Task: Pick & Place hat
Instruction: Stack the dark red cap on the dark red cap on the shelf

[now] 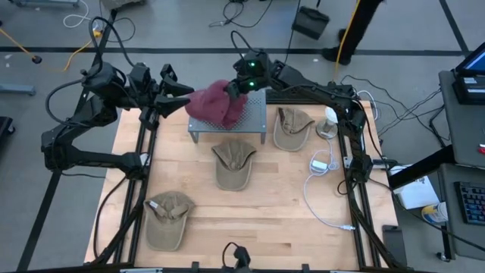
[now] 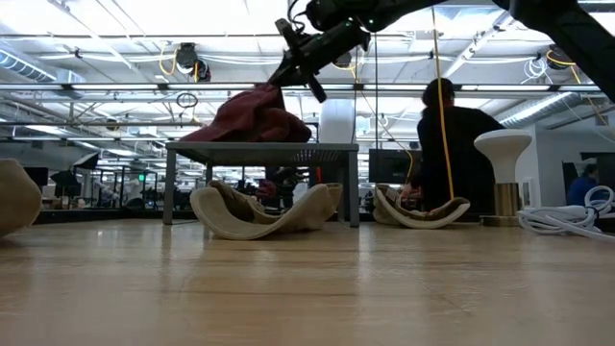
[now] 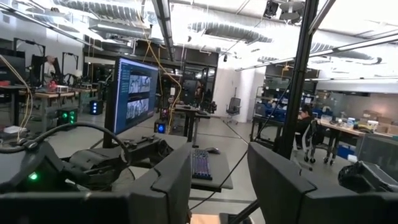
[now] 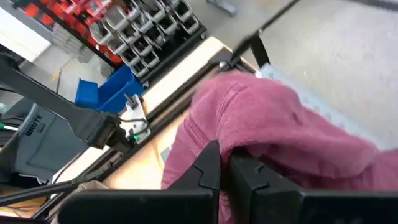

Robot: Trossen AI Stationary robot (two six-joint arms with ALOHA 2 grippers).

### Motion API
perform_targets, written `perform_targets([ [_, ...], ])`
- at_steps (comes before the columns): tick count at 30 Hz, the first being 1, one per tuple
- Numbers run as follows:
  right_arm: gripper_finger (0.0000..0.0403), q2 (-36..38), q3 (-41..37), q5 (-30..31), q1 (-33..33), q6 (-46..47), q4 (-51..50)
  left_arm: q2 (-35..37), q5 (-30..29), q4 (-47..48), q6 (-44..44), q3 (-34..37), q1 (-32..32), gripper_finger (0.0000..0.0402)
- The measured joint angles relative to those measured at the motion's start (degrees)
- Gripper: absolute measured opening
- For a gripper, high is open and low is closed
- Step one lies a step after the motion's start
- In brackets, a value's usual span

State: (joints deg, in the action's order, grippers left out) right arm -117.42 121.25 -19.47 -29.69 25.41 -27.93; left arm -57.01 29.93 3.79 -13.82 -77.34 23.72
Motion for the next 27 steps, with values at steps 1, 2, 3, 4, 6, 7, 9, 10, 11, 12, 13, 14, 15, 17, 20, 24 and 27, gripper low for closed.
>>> perform_targets([
  [1, 0.0001, 0.01, -0.39, 0.18, 0.00, 0.30, -0.45, 0.00, 0.00, 0.10, 0.00, 0.00, 0.00, 0.0161],
  [2, 0.0002, 0.07, -1.21, 0.52, 0.00, 0.82, -0.45, 0.00, 0.00, 0.37, -0.02, 0.00, 0.01, 0.0161],
  [3, 0.0003, 0.13, -2.16, 1.44, 0.00, 1.57, -0.38, 0.02, 0.00, 0.73, -0.06, 0.00, 0.01, 0.0161],
  [4, 0.0005, 0.14, -3.10, 2.22, 0.00, 2.25, -0.44, 0.02, 0.02, 0.92, -0.11, 0.00, -0.02, 0.0161],
  [6, 0.0009, -0.02, -4.86, 2.98, -0.20, 2.82, -0.84, 0.02, 0.00, 1.11, -0.13, 0.00, 0.01, 0.0161],
  [7, 0.0012, -0.12, -5.40, 2.78, -0.35, 2.85, -1.08, 0.02, 0.00, 1.13, -0.13, 0.00, -0.01, 0.0163],
  [9, 0.0021, -0.10, -6.25, 2.61, -0.65, 3.41, -1.39, 0.02, 0.00, 1.13, -0.13, 0.00, 0.00, 0.0165],
  [10, 0.0027, -0.02, -6.73, 2.09, -0.75, 3.44, -1.25, 0.02, 0.00, 1.13, -0.13, 0.00, 0.01, 0.0166],
  [11, 0.0036, 0.04, -7.15, 1.45, -0.90, 3.46, -1.09, 0.02, 0.00, 1.13, -0.13, 0.00, -0.01, 0.0168],
  [12, 0.0046, 0.04, -7.50, 1.32, -1.07, 3.48, -1.11, 0.02, 0.00, 1.13, -0.13, 0.00, -0.01, 0.0169],
  [13, 0.0059, 0.04, -7.76, 1.28, -1.14, 3.48, -1.31, 0.02, 0.00, 1.13, -0.13, 0.00, -0.01, 0.0170],
  [14, 0.0073, -0.02, -7.87, 1.31, -1.15, 3.48, -1.50, 0.02, 0.00, 1.11, -0.14, 0.00, 0.00, 0.0172],
  [15, 0.0088, -0.05, -7.88, 1.33, -1.21, 3.42, -1.41, 0.02, 0.00, 1.11, -0.22, 0.00, -0.02, 0.0173],
  [17, 0.0119, -0.05, -7.88, 1.34, -1.49, 3.24, -0.90, 0.02, 0.00, 1.11, -0.42, 0.00, 0.01, 0.0177],
  [20, 0.0161, 0.05, -7.88, 1.18, -2.48, 4.17, -1.00, 0.02, 0.00, 1.11, -0.44, -0.02, -0.02, 0.0185],
  [24, 0.0207, 1.89, -7.95, 1.35, -3.48, 4.60, -1.63, 0.02, 0.00, 1.10, -1.95, -0.02, 0.01, 0.0199],
  [27, 0.0230, 3.79, -7.84, 1.30, -3.79, 4.55, -2.06, 0.02, 0.00, 1.11, -1.73, -0.02, 0.01, 0.0210],
])
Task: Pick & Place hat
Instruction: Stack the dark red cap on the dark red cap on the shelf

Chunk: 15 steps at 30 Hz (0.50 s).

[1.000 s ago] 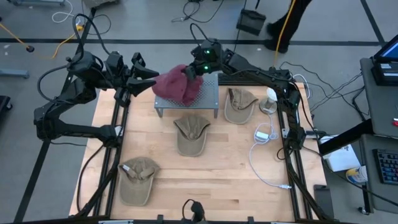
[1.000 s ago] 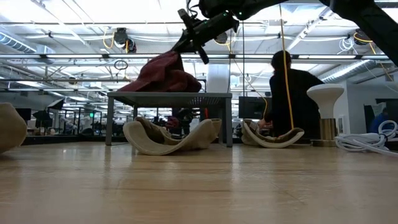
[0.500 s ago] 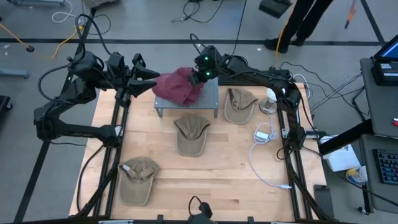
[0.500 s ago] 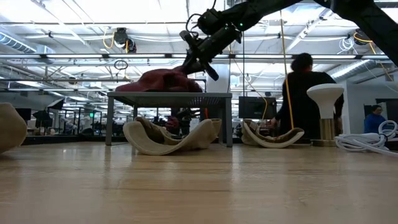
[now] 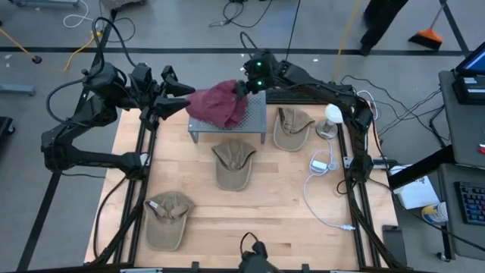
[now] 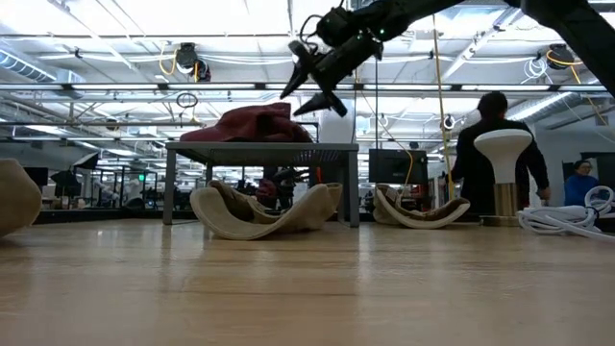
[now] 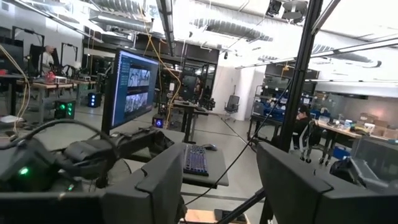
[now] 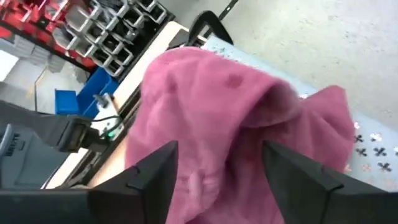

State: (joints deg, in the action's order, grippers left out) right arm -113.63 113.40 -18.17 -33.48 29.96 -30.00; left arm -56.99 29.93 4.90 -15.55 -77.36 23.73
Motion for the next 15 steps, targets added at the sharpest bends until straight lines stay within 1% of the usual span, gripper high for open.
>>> perform_targets([
  [2, 0.0239, 1.03, -0.02, 0.18, -0.10, -0.40, -0.52, 0.00, 0.00, 0.00, -0.05, 0.00, -0.01, 0.0217],
  [4, 0.0243, 2.53, -0.02, 1.89, -0.21, -0.01, -2.72, 0.00, -0.01, 0.00, -0.07, 0.00, -0.01, 0.0222],
  [9, 0.0238, 3.96, -0.02, 10.95, 0.25, -0.26, -11.81, 0.00, 0.00, -0.07, -0.22, 0.00, -0.01, 0.0227],
  [11, 0.0233, 3.72, -0.06, 14.54, 0.59, -1.04, -12.60, 0.00, 0.00, -0.19, -0.23, 0.00, -0.01, 0.0225],
  [13, 0.0226, 3.73, -0.07, 15.58, 0.66, -2.34, -12.39, 0.00, 0.00, -0.43, -0.32, 0.00, 0.00, 0.0222],
  [15, 0.0219, 3.47, -0.61, 17.44, 1.18, -3.63, -10.00, 0.00, 0.02, -0.43, -1.04, 0.00, -0.02, 0.0219],
])
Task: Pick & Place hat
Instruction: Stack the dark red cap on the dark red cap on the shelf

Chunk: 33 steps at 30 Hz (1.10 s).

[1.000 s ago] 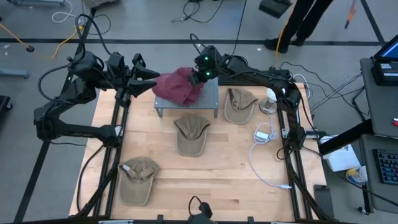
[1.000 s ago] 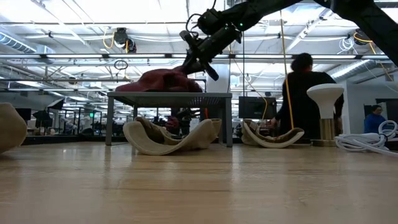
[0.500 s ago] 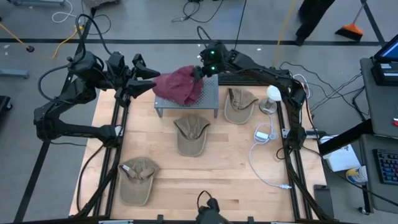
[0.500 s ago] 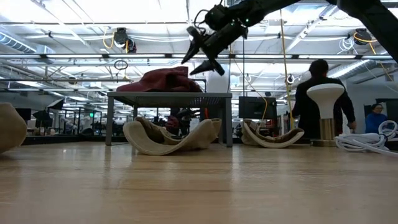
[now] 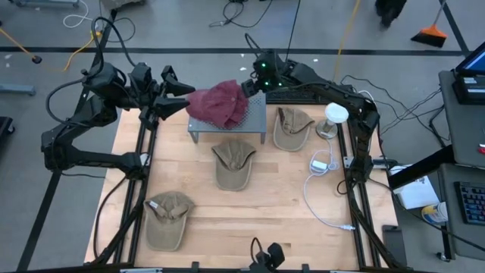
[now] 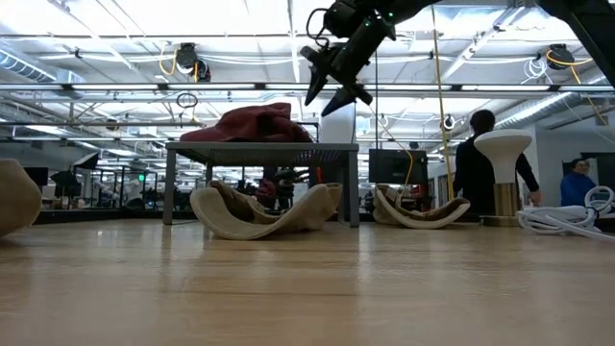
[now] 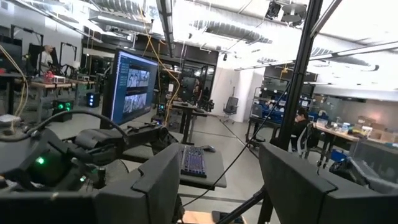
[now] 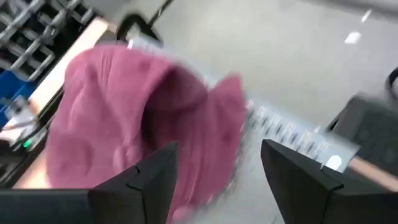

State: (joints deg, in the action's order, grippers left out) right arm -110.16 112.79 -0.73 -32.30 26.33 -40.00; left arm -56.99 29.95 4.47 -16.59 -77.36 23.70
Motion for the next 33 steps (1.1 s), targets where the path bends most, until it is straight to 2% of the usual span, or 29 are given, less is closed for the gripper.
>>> perform_targets([
  [3, 0.0207, -0.48, -2.83, 3.62, 0.73, -1.74, 2.60, 0.00, 0.02, 0.02, -0.42, 0.00, 0.01, 0.0220],
  [6, 0.0197, -0.71, -6.10, 3.51, 1.01, -1.96, 4.62, 0.00, 0.04, 0.01, -0.65, -0.02, 0.00, 0.0225],
  [12, 0.0181, -0.77, -15.15, 3.66, 1.66, -1.62, 18.09, 0.00, 0.07, 0.00, -1.93, -0.02, 0.02, 0.0228],
  [17, 0.0166, -0.93, -15.78, 3.62, 1.82, -3.93, 21.33, 0.00, 0.08, 0.00, -1.93, -0.02, 0.00, 0.0228],
  [23, 0.0156, -1.54, -15.93, -0.93, 3.00, -7.76, 26.60, 0.00, 0.02, 0.00, -1.67, -0.02, 0.19, 0.0228],
  [33, 0.0150, -1.54, -15.91, -4.09, 4.31, -12.48, 29.65, 0.02, -0.44, 0.00, -0.18, -0.02, 0.26, 0.0228],
])
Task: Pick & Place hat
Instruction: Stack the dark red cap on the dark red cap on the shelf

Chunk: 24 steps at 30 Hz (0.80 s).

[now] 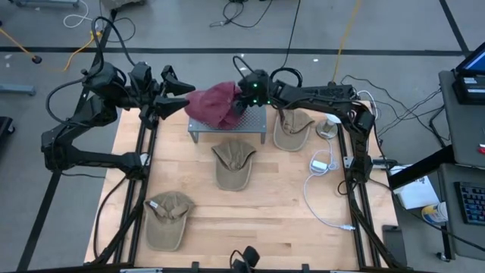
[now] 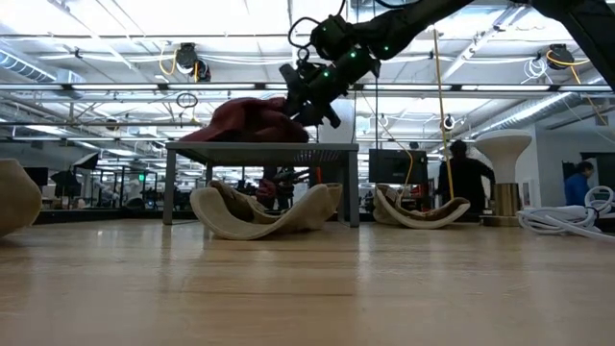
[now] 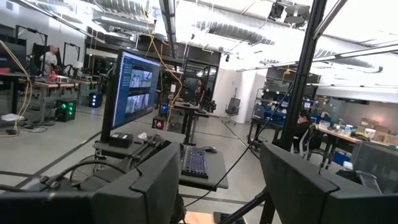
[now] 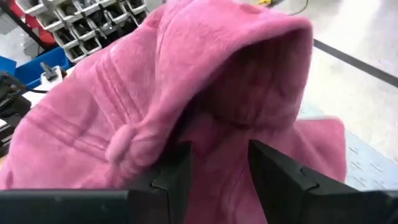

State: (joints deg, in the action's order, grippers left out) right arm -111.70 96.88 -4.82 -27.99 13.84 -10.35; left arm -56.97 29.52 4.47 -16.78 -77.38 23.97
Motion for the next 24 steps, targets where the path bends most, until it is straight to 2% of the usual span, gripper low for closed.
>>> perform_targets([
  [10, 0.0143, 0.00, 0.00, -1.33, -0.02, -2.34, -0.31, 0.00, -1.10, 0.00, 0.13, 0.00, 0.02, 0.0228],
  [16, 0.0141, 0.93, -0.05, 0.33, -0.72, 0.21, -5.68, 0.00, -3.08, 1.25, 1.13, 0.00, 0.00, 0.0228],
  [21, 0.0138, 3.73, 0.02, 0.30, -0.86, 1.30, -8.80, 0.00, -12.30, 9.74, 7.55, -0.02, 0.02, 0.0228],
  [24, 0.0135, 5.99, 0.02, 0.18, -0.57, 1.99, -13.38, -0.94, -20.35, 14.05, 8.83, -0.07, 0.01, 0.0228],
])
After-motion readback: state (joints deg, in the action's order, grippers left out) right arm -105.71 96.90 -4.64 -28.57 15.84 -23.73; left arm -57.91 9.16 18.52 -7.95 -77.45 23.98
